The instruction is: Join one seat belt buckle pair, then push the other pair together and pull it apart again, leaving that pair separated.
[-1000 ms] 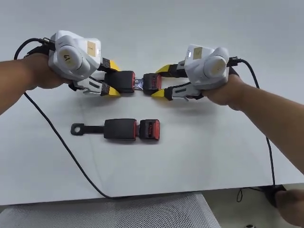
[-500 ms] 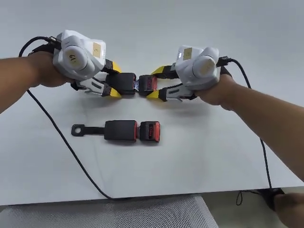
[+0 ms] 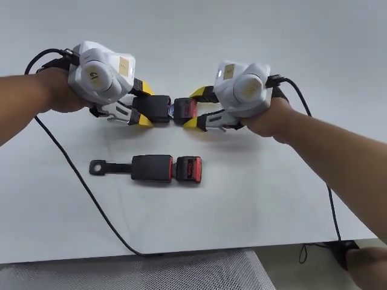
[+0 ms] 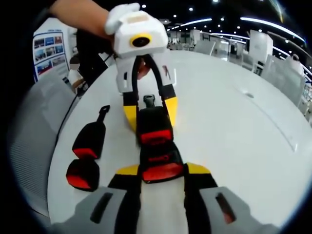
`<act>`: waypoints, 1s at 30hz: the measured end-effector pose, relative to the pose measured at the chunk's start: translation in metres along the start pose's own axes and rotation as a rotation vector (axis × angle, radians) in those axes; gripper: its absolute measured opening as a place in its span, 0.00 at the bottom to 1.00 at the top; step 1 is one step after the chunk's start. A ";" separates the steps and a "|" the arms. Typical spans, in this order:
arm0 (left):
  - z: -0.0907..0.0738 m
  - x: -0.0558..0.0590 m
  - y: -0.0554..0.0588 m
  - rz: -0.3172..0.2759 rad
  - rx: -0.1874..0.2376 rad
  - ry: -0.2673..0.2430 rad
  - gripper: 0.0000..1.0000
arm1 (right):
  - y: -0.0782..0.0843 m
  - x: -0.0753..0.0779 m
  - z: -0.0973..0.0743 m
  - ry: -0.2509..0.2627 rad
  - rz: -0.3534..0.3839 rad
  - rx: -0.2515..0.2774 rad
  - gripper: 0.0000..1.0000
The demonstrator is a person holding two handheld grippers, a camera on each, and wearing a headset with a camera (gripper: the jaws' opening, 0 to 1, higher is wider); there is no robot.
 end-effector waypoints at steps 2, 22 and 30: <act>0.000 0.000 0.000 0.001 -0.001 0.000 0.34 | 0.000 0.000 0.000 0.000 -0.003 -0.004 0.33; 0.000 0.001 0.000 -0.004 0.001 -0.001 0.34 | -0.001 0.003 0.001 0.027 -0.013 -0.029 0.34; 0.000 0.001 0.000 -0.009 0.003 -0.002 0.35 | -0.001 0.003 0.001 0.032 -0.011 -0.027 0.34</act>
Point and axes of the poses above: the centre of the closed fingertips' face, and the gripper's own axes: z roughly forward along the fingers, x roughly to its right, y roughly out of its underside, the point moved 2 cm from there along -z, roughly backward along the fingers, and after that the axes turned 4 degrees about -x, right-handed, at the moved point
